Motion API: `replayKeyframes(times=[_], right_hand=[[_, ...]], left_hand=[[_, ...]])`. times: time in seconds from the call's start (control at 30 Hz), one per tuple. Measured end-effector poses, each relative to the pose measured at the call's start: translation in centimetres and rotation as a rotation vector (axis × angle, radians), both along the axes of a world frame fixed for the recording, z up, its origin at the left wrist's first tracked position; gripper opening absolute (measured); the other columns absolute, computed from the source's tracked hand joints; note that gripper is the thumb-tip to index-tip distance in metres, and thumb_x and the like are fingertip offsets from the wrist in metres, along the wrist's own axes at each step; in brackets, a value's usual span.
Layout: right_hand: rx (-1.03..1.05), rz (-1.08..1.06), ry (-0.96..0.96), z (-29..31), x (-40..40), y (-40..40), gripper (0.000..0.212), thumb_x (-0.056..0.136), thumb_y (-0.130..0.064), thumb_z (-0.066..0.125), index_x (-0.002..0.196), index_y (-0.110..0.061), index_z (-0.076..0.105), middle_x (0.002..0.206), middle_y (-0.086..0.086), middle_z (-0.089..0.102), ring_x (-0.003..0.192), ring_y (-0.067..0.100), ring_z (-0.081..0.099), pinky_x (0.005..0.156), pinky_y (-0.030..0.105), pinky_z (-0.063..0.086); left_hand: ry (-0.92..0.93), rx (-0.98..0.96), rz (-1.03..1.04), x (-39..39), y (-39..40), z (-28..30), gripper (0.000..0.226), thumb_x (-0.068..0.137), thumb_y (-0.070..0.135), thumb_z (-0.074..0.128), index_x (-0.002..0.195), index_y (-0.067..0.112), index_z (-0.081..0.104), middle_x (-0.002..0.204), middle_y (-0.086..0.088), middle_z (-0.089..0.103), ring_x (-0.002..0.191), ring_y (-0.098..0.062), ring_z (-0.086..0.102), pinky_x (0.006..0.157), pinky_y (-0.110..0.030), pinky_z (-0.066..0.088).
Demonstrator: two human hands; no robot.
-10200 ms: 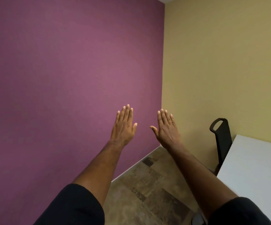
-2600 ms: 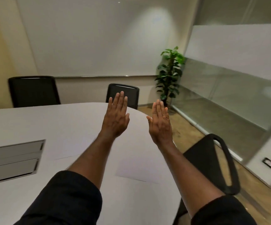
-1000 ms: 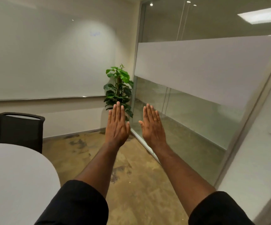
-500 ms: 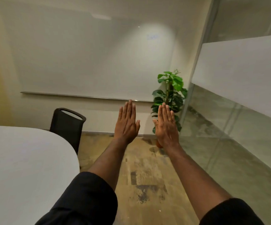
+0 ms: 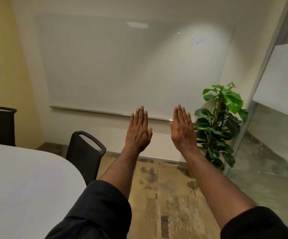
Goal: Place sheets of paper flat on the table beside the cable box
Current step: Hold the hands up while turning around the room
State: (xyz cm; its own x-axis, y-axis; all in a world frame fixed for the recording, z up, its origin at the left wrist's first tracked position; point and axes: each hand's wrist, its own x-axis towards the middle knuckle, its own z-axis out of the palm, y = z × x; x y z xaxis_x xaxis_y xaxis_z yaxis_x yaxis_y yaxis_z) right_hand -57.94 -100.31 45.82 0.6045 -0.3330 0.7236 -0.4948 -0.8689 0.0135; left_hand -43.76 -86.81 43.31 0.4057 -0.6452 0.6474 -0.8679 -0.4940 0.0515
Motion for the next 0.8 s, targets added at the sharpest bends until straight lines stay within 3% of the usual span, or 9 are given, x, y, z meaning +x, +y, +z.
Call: replayKeyframes(times=[0.4, 0.57, 0.8], right_hand=[[-0.033, 0.204, 0.016, -0.9, 24.0, -14.7, 0.058, 0.107, -0.028, 0.025, 0.157, -0.002, 0.011, 0.166, 0.017, 0.007, 0.155, 0.027, 0.002, 0.126, 0.045, 0.008], [-0.129, 0.346, 0.079, 0.2, 33.8, -20.5, 0.06, 0.107, -0.031, 0.028, 0.157, -0.001, 0.012, 0.166, 0.018, 0.009, 0.155, 0.028, 0.005, 0.126, 0.045, 0.009], [-0.097, 0.48, 0.068, 1.3, 45.3, -23.2, 0.061, 0.108, -0.032, 0.027, 0.157, -0.001, 0.01, 0.166, 0.017, 0.007, 0.155, 0.028, 0.003, 0.126, 0.045, 0.01]], left_hand=[[-0.098, 0.054, 0.229, 20.3, -12.7, 0.4, 0.071, 0.103, 0.042, 0.019, 0.157, 0.003, -0.003, 0.167, -0.018, -0.007, 0.155, -0.03, -0.007, 0.127, -0.051, 0.007], [-0.029, 0.054, 0.368, 27.9, -17.6, 1.5, 0.07, 0.102, 0.042, 0.015, 0.157, 0.003, -0.004, 0.167, -0.019, -0.009, 0.155, -0.03, -0.008, 0.127, -0.05, 0.009], [0.001, -0.013, 0.479, 36.9, -20.2, 3.0, 0.07, 0.102, 0.043, 0.014, 0.157, 0.003, -0.007, 0.167, -0.02, -0.01, 0.155, -0.031, -0.008, 0.127, -0.05, 0.009]])
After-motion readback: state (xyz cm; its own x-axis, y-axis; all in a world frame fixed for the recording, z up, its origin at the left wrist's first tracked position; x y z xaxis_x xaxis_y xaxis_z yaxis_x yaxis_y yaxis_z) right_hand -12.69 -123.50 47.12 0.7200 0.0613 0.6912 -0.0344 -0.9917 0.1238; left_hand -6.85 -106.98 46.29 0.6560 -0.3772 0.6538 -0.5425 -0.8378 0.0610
